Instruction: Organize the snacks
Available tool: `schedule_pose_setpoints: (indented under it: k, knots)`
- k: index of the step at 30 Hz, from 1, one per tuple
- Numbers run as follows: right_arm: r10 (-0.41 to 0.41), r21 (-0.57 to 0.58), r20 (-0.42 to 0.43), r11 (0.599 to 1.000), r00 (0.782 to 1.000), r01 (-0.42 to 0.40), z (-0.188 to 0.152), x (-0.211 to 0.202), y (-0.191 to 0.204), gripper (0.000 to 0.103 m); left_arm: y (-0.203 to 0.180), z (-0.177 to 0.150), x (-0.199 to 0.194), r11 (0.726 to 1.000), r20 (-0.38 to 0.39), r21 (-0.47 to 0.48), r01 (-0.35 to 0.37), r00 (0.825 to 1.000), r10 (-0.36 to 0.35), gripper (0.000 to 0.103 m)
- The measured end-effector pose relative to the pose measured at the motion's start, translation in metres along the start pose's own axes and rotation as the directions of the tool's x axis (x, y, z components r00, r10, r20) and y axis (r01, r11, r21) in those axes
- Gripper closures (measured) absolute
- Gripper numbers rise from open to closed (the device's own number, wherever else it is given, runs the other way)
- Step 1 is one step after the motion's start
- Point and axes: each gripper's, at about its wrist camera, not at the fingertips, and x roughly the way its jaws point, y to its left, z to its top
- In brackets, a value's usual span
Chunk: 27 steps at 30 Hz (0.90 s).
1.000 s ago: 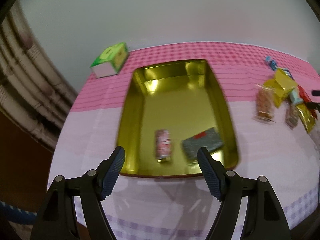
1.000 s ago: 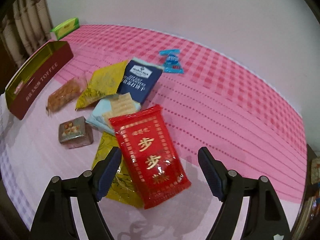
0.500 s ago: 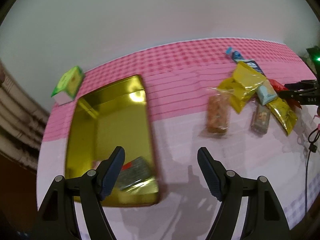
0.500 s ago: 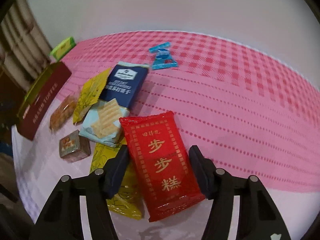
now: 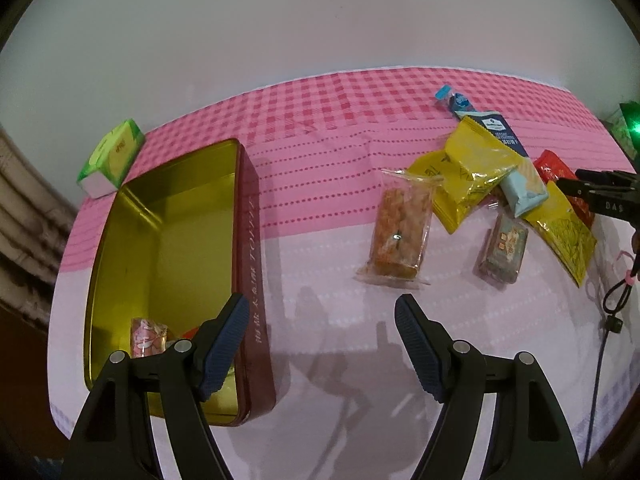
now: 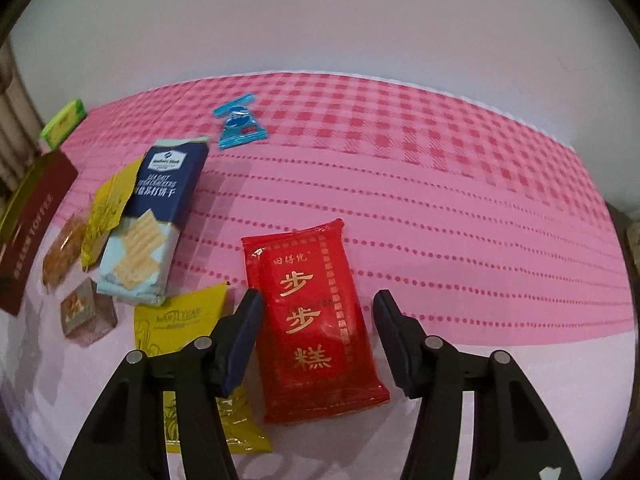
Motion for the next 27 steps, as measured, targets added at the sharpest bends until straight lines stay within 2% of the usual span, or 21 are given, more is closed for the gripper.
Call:
schedule_pose_setpoints:
  k: [2, 4, 8, 12, 15, 17, 20, 21, 24, 27]
  knots:
    - [0.009, -0.003, -0.003, 1.0, 1.0, -0.009, 0.001, 0.002, 0.0, 0.047, -0.001, 0.0, 0.001, 1.0, -0.007, 0.003, -0.003, 1.0, 0.003, 0.028]
    - [0.035, -0.027, -0.034, 0.999, 0.999, -0.036, 0.003, 0.006, 0.002, 0.04, -0.001, 0.0, 0.0, 1.0, -0.006, 0.002, 0.0, 1.0, 0.0, 0.028]
    - [0.024, -0.122, -0.047, 0.992, 0.999, -0.03, 0.001, 0.007, 0.012, 0.043, -0.002, 0.003, 0.001, 1.0, 0.0, 0.0, -0.004, 1.0, 0.004, 0.028]
    - [0.014, -0.082, -0.025, 0.996, 1.0, -0.016, -0.001, 0.006, 0.01, 0.042, -0.006, 0.007, 0.003, 1.0, 0.011, -0.007, 0.005, 1.0, -0.005, 0.028]
    - [-0.009, -0.041, -0.018, 0.999, 1.0, 0.008, -0.003, 0.006, 0.007, 0.033, -0.011, 0.012, 0.006, 1.0, 0.031, 0.012, -0.013, 0.999, 0.012, 0.028]
    - [-0.016, -0.031, -0.016, 0.999, 1.0, 0.015, -0.002, 0.006, 0.007, 0.033, -0.014, 0.015, 0.009, 1.0, 0.037, 0.019, -0.023, 0.999, 0.022, 0.028]
    - [-0.036, -0.002, 0.014, 0.999, 0.999, 0.036, -0.006, 0.004, 0.007, 0.045, -0.016, 0.016, 0.013, 1.0, 0.036, 0.018, -0.017, 0.999, 0.017, 0.028]
    - [-0.042, 0.005, 0.026, 0.999, 0.999, 0.041, -0.007, 0.002, 0.007, 0.053, -0.017, 0.017, 0.014, 1.0, 0.036, 0.016, -0.012, 0.999, 0.012, 0.028]
    - [-0.042, 0.034, 0.048, 0.999, 0.998, 0.041, -0.011, -0.003, 0.002, 0.059, -0.018, 0.017, 0.016, 1.0, 0.035, 0.022, -0.014, 0.999, 0.013, 0.028]
    - [-0.059, 0.064, 0.06, 0.996, 0.996, 0.056, -0.013, -0.005, -0.002, 0.06, -0.018, 0.017, 0.017, 1.0, 0.034, 0.021, -0.017, 0.999, 0.016, 0.028]
